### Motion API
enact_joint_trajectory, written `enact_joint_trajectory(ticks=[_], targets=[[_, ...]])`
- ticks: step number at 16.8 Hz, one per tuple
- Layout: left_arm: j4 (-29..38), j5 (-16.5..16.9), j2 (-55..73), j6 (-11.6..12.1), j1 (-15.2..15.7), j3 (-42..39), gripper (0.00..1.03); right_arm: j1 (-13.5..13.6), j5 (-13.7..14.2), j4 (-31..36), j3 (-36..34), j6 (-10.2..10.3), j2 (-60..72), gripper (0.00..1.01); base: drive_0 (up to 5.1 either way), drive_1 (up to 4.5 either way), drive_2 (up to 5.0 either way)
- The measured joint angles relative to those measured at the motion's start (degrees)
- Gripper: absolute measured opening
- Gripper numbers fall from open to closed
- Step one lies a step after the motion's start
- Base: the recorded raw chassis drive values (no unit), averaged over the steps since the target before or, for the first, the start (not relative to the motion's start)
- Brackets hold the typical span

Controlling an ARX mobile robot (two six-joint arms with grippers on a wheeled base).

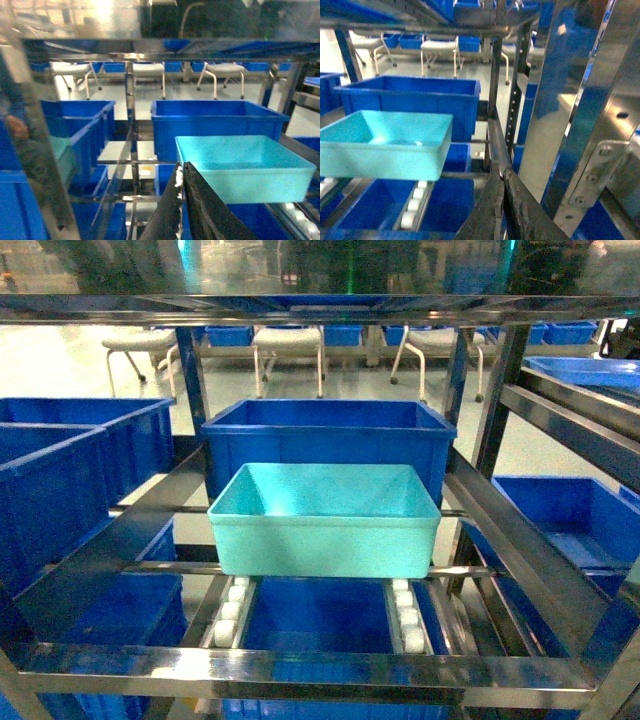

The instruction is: Organize blue bins on left shelf correctly

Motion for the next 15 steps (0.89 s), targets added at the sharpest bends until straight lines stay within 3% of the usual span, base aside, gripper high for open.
enact_joint_trajectory(ticks=[4, 6, 9, 10, 12, 15], targets=[[-10.88, 0.59, -11.21, 0.02, 0.87, 0.0, 0.02, -2.25, -2.03, -7.43, -0.9, 0.0, -9.55, 0.02, 0.0, 0.0, 0.0], [-15.85, 0.76, -16.22, 0.02, 0.68, 0.0, 0.02, -3.23, -2.89, -15.41, -0.87, -0.02, -15.54, 0.02, 0.0, 0.0, 0.0], [-24.02, 0.74, -24.74, 0.02, 0.68, 0.02, 0.02, -4.83, -4.7, -21.88, -0.9, 0.0, -24.83, 0.02, 0.0, 0.0, 0.0], [-26.84, 0.76, -27.54, 0.02, 0.68, 0.04, 0.02, -7.28, -7.87, -23.67, -0.98, -0.11, -26.73, 0.02, 0.0, 0.0, 0.0], [-32.81, 0.63, -32.35, 0.02, 0.68, 0.72, 0.02, -10.1, -9.03, -27.32, -1.22, -0.09, -29.9, 0.02, 0.0, 0.0, 0.0], [-40.04, 0.76, -38.99, 0.02, 0.68, 0.74, 0.02, -9.84, -9.68, -32.04, -1.29, -0.11, -35.69, 0.02, 0.0, 0.0, 0.0]])
